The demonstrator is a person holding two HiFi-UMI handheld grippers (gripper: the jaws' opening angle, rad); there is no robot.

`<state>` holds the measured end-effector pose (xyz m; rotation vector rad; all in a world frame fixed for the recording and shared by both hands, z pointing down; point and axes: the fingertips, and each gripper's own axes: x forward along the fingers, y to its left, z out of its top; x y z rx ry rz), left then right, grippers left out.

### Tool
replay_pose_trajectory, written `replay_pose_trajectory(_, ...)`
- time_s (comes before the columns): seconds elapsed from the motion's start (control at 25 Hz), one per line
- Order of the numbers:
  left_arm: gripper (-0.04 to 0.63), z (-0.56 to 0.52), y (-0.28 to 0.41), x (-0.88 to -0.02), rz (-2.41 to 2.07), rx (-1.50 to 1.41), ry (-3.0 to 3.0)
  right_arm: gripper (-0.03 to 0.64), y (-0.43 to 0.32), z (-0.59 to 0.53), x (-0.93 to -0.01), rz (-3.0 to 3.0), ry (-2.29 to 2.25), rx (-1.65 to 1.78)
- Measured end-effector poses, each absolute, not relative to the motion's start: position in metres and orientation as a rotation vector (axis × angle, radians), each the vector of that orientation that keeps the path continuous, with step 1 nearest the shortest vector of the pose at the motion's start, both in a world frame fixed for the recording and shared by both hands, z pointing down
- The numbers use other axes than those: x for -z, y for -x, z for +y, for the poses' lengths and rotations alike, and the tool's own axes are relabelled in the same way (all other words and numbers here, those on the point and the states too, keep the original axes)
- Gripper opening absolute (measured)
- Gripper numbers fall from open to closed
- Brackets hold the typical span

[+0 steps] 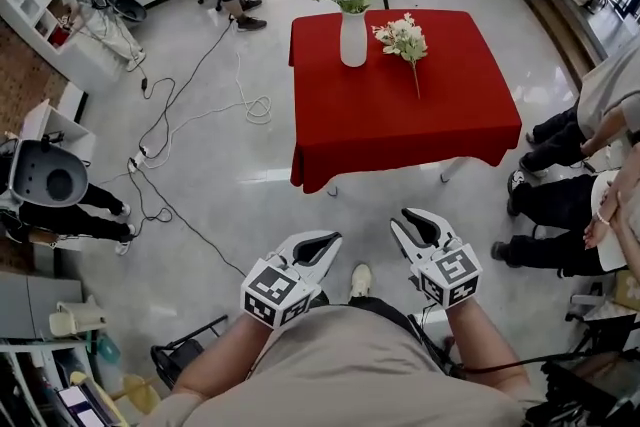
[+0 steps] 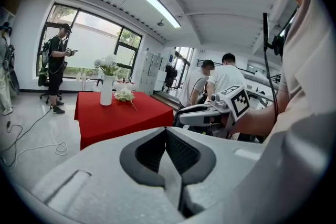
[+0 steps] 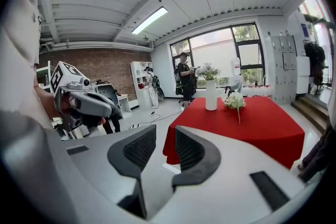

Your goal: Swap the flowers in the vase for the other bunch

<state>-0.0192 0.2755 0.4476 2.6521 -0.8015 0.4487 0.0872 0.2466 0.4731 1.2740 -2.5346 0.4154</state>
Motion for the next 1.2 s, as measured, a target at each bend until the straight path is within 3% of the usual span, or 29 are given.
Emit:
replay_pose_trajectory(0.64,0.008,0.113,0.047,-0.451,-0.643,-0.407,-2.688,0.144,-0.074,0.072,-0.469,-2.44,-1.425,-0.388)
replay_pose_trajectory(1.2,0.008,-0.015,0.073,-0.419,-0.567,-0.379,-2.731,0.256,-0.073,-0.108,-0.433,-2.369,-1.612,-0.321)
